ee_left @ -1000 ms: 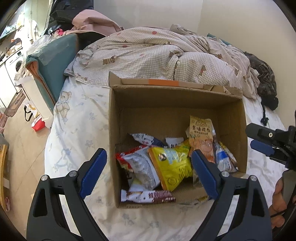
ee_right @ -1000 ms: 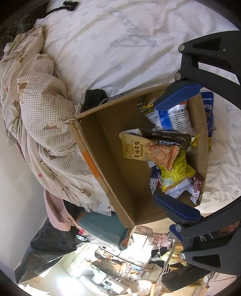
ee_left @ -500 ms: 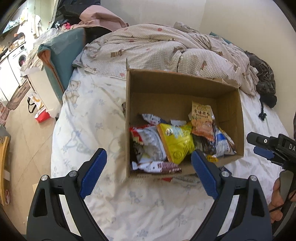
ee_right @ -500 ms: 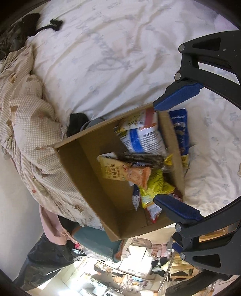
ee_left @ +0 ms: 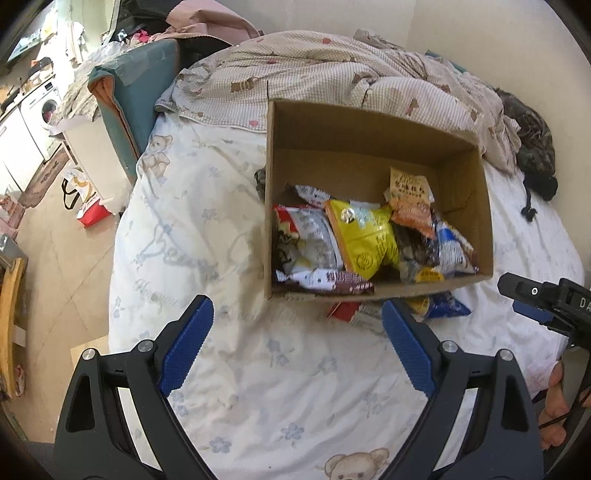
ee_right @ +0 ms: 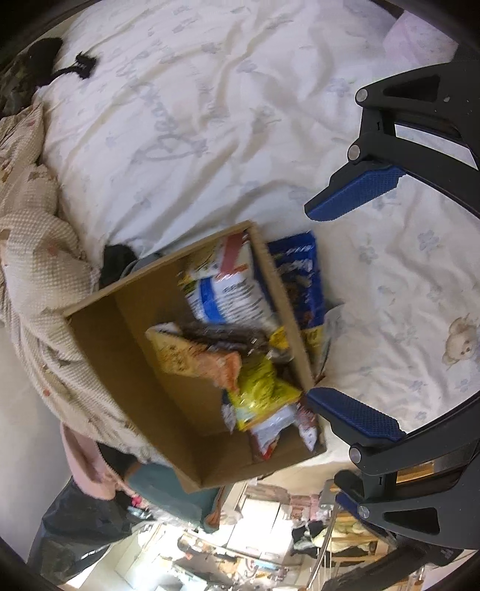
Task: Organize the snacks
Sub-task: 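Withdraw both grippers from the box toward the remaining snacks, then grasp the red-and-white bar with the left gripper while the right gripper grasps the blue snack packet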
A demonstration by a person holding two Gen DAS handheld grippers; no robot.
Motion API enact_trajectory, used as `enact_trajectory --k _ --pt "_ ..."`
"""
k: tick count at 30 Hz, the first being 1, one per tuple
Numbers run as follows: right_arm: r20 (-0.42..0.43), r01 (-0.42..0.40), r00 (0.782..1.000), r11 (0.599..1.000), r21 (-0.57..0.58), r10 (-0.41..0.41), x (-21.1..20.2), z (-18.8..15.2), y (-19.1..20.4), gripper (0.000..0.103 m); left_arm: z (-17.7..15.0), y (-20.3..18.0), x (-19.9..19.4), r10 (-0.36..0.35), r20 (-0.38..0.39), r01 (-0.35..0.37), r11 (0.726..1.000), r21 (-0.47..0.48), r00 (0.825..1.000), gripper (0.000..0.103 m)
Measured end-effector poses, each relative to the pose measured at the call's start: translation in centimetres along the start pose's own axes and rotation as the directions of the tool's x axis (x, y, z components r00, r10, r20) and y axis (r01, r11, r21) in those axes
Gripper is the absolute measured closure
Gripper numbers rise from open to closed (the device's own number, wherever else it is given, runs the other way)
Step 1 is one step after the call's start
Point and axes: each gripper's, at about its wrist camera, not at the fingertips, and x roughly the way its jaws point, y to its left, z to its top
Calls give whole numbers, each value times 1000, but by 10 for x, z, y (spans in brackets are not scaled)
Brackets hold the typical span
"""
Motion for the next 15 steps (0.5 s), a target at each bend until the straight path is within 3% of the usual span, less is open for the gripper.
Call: enact_trajectory --k 9,12,15 --pt "-53 28 998 997 74 -24 0 -18 -30 9 -13 9 9 3 -51 -5 999 -39 999 12" --pt "-74 11 997 993 120 -2 -1 -21 -42 9 -17 12 22 19 -100 -25 998 -57 995 12" --pt "-83 -11 996 986 163 24 -4 -23 -53 9 -24 8 40 -9 -159 -2 997 -73 987 12"
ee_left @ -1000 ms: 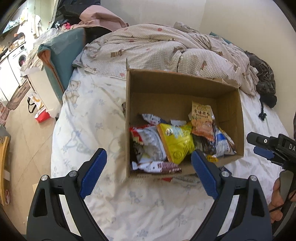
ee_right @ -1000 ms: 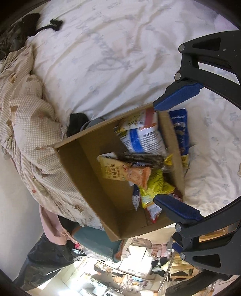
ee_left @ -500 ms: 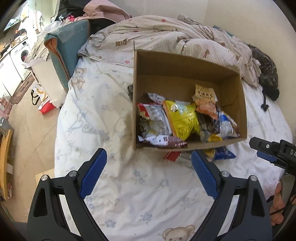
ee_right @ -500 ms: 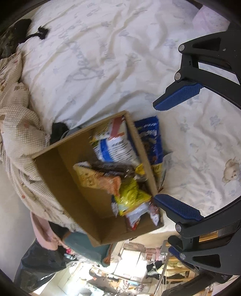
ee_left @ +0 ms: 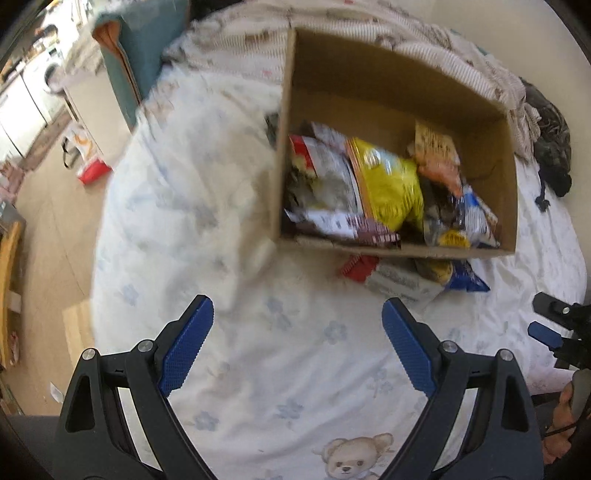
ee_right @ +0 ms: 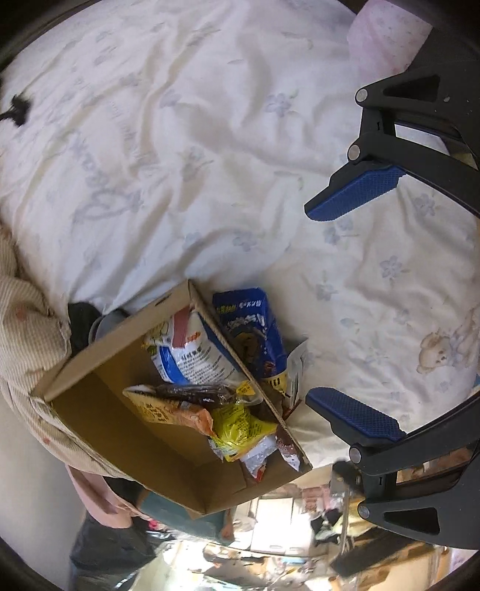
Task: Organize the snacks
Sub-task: 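Grasp the red-and-white bar with the left gripper while the right gripper grasps the blue snack packet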
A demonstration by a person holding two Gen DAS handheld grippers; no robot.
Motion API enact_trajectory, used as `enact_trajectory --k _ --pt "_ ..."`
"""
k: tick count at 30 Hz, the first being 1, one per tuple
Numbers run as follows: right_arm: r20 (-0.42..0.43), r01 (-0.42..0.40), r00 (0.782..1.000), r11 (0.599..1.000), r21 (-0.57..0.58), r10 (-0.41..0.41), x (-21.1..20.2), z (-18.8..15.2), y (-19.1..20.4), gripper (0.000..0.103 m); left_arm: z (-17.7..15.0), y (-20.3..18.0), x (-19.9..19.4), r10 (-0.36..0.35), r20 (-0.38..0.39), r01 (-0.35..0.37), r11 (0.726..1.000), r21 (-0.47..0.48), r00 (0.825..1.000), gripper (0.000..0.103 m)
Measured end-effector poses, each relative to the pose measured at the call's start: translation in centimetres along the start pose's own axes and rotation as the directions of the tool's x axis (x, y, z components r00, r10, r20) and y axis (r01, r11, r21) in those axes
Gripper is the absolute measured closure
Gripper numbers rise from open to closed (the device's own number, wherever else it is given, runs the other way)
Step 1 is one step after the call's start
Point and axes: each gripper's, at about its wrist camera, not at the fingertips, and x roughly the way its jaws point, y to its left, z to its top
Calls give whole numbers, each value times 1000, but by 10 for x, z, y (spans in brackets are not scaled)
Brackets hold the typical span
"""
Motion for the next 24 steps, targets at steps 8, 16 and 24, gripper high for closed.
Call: enact_trajectory --k 8,16,24 --pt "7 -39 999 998 39 39 -1 8 -1 9 1 -53 36 -81 -47 84 994 64 996 12" --pt "0 -45 999 998 47 45 3 10 -2 9 8 -45 81 -84 -67 65 968 -241 994 12" --pt "-6 -52 999 997 56 53 5 11 -3 9 12 -49 101 28 -118 -57 966 -250 993 49"
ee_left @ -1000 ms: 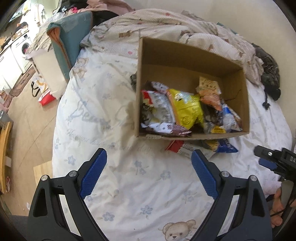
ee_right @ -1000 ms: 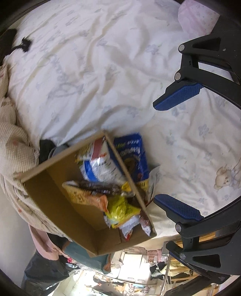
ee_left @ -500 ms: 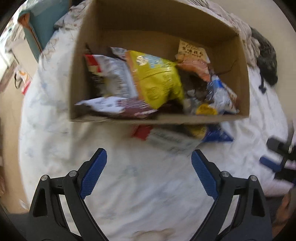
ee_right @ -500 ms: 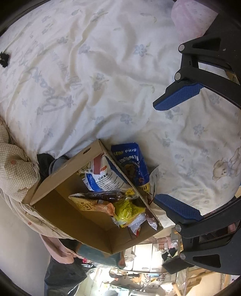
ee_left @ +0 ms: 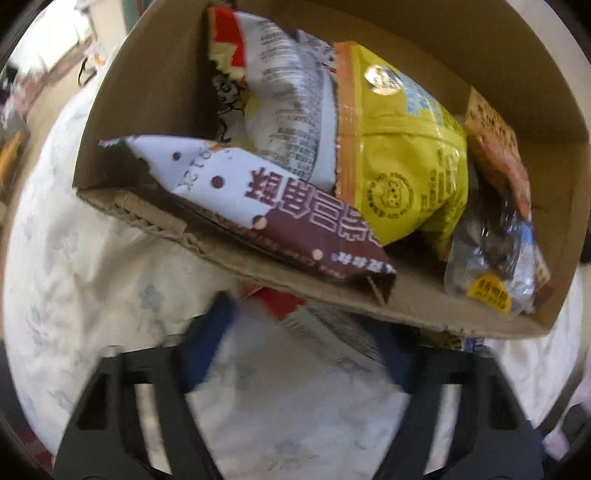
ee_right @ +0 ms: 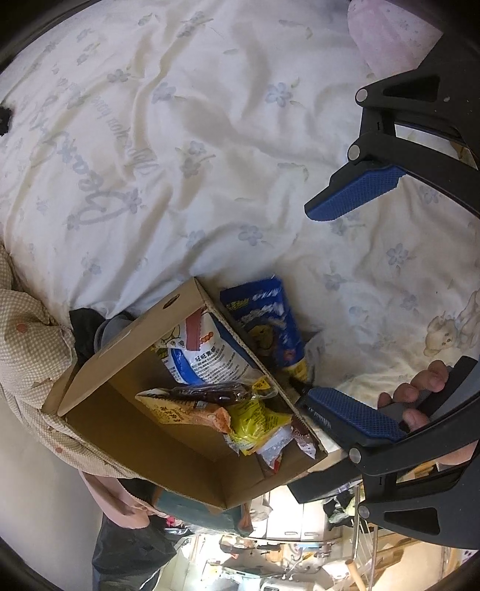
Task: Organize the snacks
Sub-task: 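Grasp the red-and-white bar with the left gripper while the right gripper grasps the blue snack packet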
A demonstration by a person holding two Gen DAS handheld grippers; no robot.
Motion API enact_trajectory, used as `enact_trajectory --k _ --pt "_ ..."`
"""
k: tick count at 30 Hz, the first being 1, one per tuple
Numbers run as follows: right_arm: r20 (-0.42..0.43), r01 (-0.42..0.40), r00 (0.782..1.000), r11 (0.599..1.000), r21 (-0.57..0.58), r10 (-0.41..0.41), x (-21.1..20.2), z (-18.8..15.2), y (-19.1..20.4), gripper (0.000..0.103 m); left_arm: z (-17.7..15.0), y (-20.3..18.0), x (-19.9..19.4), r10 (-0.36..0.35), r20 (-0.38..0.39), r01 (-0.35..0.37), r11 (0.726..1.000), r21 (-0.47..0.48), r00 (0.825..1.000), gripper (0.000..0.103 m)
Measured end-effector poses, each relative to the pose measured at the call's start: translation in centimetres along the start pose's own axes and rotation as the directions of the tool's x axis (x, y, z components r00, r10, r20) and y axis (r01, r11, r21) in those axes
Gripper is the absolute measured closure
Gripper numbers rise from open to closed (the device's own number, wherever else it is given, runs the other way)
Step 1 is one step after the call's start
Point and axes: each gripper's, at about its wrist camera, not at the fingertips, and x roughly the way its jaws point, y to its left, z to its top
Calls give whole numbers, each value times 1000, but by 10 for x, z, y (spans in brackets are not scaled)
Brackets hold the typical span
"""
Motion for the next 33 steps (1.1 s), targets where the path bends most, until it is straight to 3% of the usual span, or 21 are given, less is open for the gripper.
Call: enact_trajectory --k 2,5,10,15,23,28,33 --pt "3 -1 1000 1000 -5 1 -1 -1 1 9 -3 -7 2 5 -40 -3 999 43 999 57" --pt "1 -2 1000 1000 -8 2 0 -1 3 9 -7 -11 4 -43 -99 48 998 45 994 67" --pt "18 14 1000 1000 -16 -13 -4 -2 4 9 -16 -7 -3 -96 -148 100 995 23 984 75" --pt "25 8 1000 1000 -5 -8 -9 -2 -1 9 -20 15 -36 -97 -136 106 992 61 986 75" --pt "33 28 999 999 -42 -26 -8 -9 5 9 -21 48 -109 -98 -92 117 965 233 991 75" --pt "11 -35 999 999 14 34 -1 -18 -3 9 -27 58 -134 -109 -37 115 946 302 993 75" --pt "22 -69 997 991 117 67 7 -29 -18 12 -26 68 -129 -147 -37 152 957 246 988 75"
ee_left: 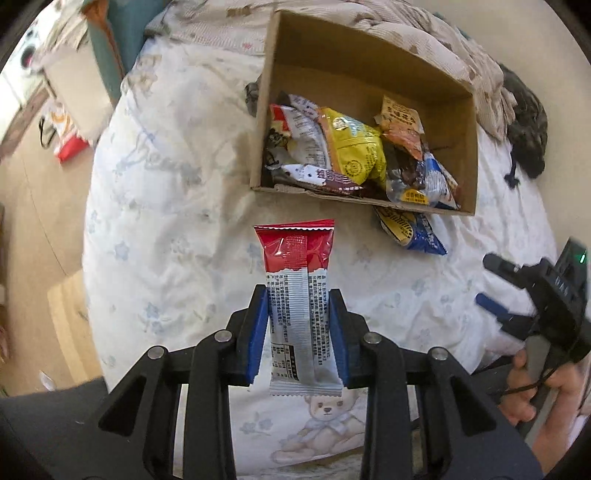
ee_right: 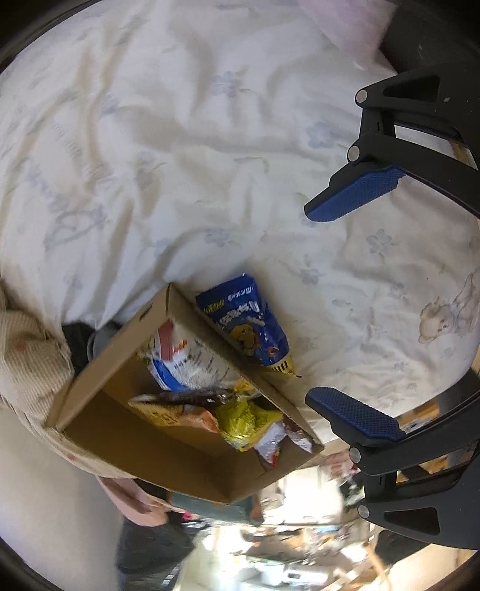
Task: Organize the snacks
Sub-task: 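Grasp the red-and-white bar with the left gripper while the right gripper grasps the blue snack packet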
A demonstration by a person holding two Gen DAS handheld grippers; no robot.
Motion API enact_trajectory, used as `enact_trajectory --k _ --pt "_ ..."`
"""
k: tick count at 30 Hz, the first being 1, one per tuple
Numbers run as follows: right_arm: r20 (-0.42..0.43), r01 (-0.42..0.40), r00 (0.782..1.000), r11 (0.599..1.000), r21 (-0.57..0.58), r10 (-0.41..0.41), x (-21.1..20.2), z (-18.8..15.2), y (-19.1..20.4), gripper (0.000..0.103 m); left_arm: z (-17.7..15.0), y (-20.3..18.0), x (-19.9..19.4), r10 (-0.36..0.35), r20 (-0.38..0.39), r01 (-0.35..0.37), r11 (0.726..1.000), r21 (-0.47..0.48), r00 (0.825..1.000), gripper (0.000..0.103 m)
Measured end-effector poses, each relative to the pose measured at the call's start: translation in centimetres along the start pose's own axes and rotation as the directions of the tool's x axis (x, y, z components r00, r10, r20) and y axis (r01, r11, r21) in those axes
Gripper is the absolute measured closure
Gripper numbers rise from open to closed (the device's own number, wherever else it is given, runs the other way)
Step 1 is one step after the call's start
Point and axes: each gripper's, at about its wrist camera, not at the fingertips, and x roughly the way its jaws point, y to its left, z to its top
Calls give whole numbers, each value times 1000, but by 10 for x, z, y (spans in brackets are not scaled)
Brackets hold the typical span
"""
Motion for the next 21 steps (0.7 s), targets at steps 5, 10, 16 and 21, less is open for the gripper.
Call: enact_trajectory --k 5,10,16,21 --pt "-17 -47 999 994 94 49 18 6 -8 32 4 9 -8 -25 23 26 999 -32 999 75" --pt "-18 -56 998 989 139 59 46 18 -1 35 5 8 -10 -50 29 51 998 -38 998 75" --pt "-38 -30 999 984 177 37 85 25 -3 41 4 11 -9 -78 19 79 996 -52 997 75" --pt "-31 -34 999 982 183 40 92 32 -8 62 5 11 -2 -72 4 72 995 -63 997 75"
